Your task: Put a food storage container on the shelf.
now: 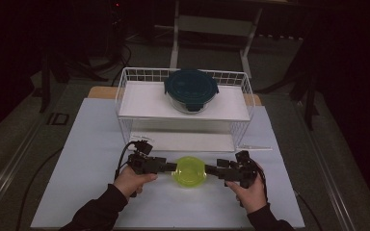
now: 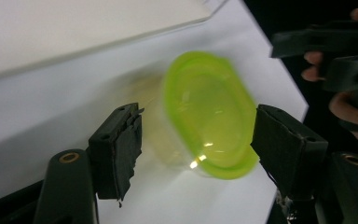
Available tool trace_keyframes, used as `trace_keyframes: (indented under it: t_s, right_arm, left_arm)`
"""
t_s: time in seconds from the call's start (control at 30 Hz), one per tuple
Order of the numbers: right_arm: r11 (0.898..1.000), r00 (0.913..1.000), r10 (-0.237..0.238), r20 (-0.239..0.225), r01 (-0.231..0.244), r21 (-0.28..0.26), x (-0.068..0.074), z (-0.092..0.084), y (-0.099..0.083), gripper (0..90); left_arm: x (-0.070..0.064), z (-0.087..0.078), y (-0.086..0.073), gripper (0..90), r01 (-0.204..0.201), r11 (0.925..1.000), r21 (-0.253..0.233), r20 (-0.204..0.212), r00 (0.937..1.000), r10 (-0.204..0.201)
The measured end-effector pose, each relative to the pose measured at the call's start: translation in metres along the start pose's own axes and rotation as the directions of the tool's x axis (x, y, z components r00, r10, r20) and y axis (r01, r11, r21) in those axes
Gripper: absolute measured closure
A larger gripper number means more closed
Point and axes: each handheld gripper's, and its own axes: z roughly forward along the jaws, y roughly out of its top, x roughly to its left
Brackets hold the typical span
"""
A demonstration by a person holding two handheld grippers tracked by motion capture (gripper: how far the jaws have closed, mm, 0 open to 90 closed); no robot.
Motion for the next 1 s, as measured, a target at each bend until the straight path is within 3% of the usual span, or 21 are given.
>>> trace_keyframes:
  t_s: [0.13, 0.27, 0.43, 0.53, 0.6, 0.63, 0.67, 0.8, 0.93, 1.0]
  right_arm:
    - [0.997, 0.9977, 0.065, 0.015, -0.066, 0.045, -0.008, 0.011, -0.002, 30.8]
    - [0.986, 0.9899, 0.141, 0.015, -0.142, 0.084, -0.016, 0.021, -0.008, 39.2]
    - [0.971, 0.9779, 0.209, 0.010, -0.208, 0.121, -0.021, 0.030, -0.013, 53.5]
    - [0.966, 0.9746, 0.223, 0.014, -0.223, 0.132, -0.021, 0.031, -0.014, 61.3]
    - [0.965, 0.9746, 0.224, 0.014, -0.223, 0.137, -0.021, 0.032, -0.014, 61.3]
    - [0.963, 0.9730, 0.231, 0.004, -0.229, 0.142, -0.019, 0.031, -0.015, 70.0]
    - [0.964, 0.9744, 0.225, 0.002, -0.223, 0.148, -0.018, 0.031, -0.014, 72.6]
    - [0.961, 0.9749, 0.222, -0.012, -0.217, 0.168, -0.016, 0.031, -0.015, 74.6]
    - [0.959, 0.9701, 0.241, -0.029, -0.234, 0.158, -0.017, 0.030, -0.018, 76.4]
    - [0.965, 0.9746, 0.221, -0.034, -0.213, 0.155, -0.016, 0.029, -0.019, 76.4]
  left_arm:
    - [0.006, 0.007, -0.003, 34.8, 0.062, 0.9979, 0.019, 0.021, 0.9978, -0.063]
    - [0.011, 0.014, -0.005, 41.2, 0.118, 0.9920, 0.046, 0.034, 0.9923, -0.119]
    - [0.012, 0.019, -0.006, 54.6, 0.134, 0.9886, 0.069, 0.057, 0.9888, -0.138]
    - [0.012, 0.022, -0.007, 63.0, 0.143, 0.9867, 0.077, 0.061, 0.9871, -0.148]
    - [0.012, 0.022, -0.007, 65.7, 0.143, 0.9867, 0.077, 0.061, 0.9871, -0.148]
    - [0.010, 0.022, -0.008, 70.2, 0.147, 0.9865, 0.071, 0.070, 0.9858, -0.152]
    - [0.009, 0.023, -0.008, 71.6, 0.153, 0.9859, 0.069, 0.077, 0.9845, -0.158]
    - [0.009, 0.021, -0.009, 74.8, 0.144, 0.9865, 0.078, 0.099, 0.9836, -0.151]
    - [0.008, 0.020, -0.012, 76.3, 0.148, 0.9861, 0.074, 0.112, 0.9814, -0.156]
    - [0.007, 0.019, -0.013, 76.8, 0.146, 0.9863, 0.076, 0.110, 0.9820, -0.154]
